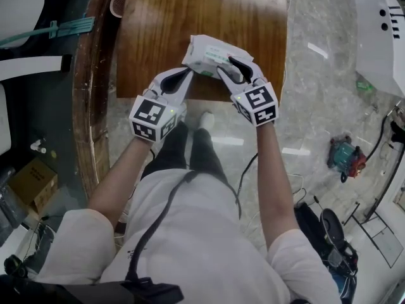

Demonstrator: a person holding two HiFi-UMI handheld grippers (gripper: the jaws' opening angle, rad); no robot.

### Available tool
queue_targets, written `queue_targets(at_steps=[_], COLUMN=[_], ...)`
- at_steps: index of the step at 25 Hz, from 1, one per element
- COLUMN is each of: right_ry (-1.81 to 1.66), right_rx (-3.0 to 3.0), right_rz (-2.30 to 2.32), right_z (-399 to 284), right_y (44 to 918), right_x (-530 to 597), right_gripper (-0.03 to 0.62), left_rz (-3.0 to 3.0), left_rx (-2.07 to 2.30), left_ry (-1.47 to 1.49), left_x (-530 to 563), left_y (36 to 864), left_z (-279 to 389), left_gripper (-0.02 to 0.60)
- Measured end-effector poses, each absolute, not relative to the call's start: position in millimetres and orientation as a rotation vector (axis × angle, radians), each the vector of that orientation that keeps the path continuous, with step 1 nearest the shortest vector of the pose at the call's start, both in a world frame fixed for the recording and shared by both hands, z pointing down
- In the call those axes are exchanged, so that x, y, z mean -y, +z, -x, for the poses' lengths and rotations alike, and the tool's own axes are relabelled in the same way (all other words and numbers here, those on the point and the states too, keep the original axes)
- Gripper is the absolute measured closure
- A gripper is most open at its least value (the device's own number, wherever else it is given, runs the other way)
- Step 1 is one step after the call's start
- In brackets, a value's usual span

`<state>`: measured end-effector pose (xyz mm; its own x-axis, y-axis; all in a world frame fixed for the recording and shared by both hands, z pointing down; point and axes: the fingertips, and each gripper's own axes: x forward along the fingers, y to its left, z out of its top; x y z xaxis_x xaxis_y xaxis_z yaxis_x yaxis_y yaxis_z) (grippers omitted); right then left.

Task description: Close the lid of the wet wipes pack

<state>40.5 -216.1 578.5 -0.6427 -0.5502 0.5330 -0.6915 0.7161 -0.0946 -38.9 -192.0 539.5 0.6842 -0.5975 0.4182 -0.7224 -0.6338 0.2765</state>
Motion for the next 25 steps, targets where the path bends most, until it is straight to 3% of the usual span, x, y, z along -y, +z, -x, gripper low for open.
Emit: queue_targets(at_steps=[25], right_ry=[0.366], right_rx=[2.376], right_rz=[-0.878], right_z=[-6.9], right_y=[588.7], right_x=[196.1], right_gripper=[0.433], left_rz=[-2.485], left_rx=[0.985], left_ry=[0.405], left_x=[168.4], left_y=[540.3], left_z=[44.8], left_gripper=[0.58])
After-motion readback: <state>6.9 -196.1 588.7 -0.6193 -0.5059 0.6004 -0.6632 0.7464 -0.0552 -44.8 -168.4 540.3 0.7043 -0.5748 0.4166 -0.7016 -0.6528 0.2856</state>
